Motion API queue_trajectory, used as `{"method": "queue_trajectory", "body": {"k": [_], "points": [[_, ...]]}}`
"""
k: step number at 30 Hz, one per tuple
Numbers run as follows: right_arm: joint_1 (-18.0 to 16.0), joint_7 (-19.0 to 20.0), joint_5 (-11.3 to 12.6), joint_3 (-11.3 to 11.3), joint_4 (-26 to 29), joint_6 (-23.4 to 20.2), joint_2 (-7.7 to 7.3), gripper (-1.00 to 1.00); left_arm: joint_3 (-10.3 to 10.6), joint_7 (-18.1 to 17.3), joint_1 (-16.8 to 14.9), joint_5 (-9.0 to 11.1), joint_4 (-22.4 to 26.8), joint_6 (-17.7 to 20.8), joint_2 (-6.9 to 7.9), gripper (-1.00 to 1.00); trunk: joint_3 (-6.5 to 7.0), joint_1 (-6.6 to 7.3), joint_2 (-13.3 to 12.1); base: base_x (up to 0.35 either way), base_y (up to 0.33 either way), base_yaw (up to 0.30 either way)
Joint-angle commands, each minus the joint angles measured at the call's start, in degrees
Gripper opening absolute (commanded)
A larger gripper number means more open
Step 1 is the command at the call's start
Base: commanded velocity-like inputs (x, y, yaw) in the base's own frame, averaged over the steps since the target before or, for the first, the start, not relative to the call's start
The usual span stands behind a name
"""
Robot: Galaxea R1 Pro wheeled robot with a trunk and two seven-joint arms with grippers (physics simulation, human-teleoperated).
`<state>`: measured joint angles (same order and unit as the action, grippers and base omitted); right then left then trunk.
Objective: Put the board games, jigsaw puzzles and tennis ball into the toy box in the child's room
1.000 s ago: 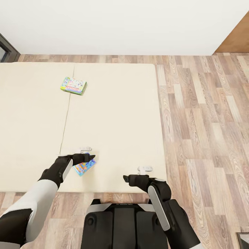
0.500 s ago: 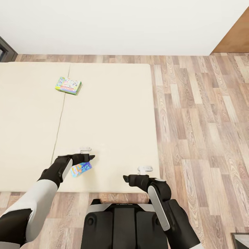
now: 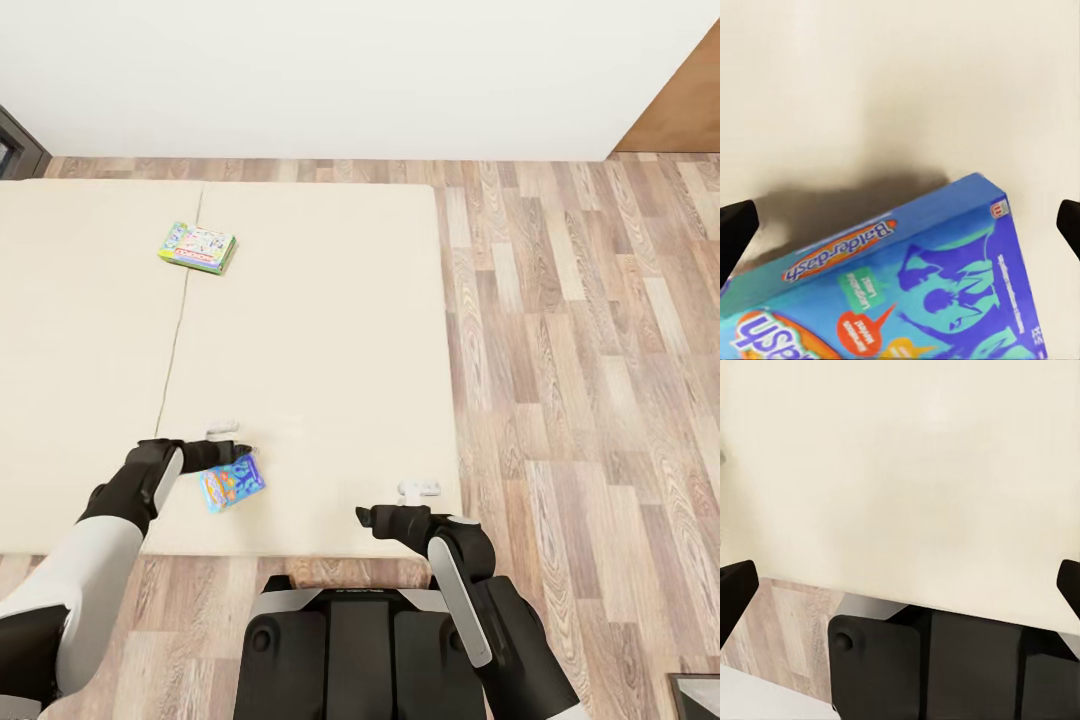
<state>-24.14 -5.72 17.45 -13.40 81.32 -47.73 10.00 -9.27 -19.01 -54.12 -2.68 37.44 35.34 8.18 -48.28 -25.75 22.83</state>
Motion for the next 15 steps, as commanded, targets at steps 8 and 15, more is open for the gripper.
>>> {"method": "queue_trajectory", "body": {"k": [8,15], "points": [[-0.03,-0.54,0.67,-0.05,0.06,-0.24,0.0,1.0,-5.52,-3.01,0.09,-0.22,1.9,4.76,3.16,1.0,-0.06,-0.03,0.09,0.0,0.0,0.0],[-0.03,-0.45,0.8,-0.05,0.06,-0.26,0.0,1.0,-6.65,-12.73,0.46,-0.63,3.41,7.55,6.27,1.0,-0.06,-0.03,0.09,0.0,0.0,0.0]]}}
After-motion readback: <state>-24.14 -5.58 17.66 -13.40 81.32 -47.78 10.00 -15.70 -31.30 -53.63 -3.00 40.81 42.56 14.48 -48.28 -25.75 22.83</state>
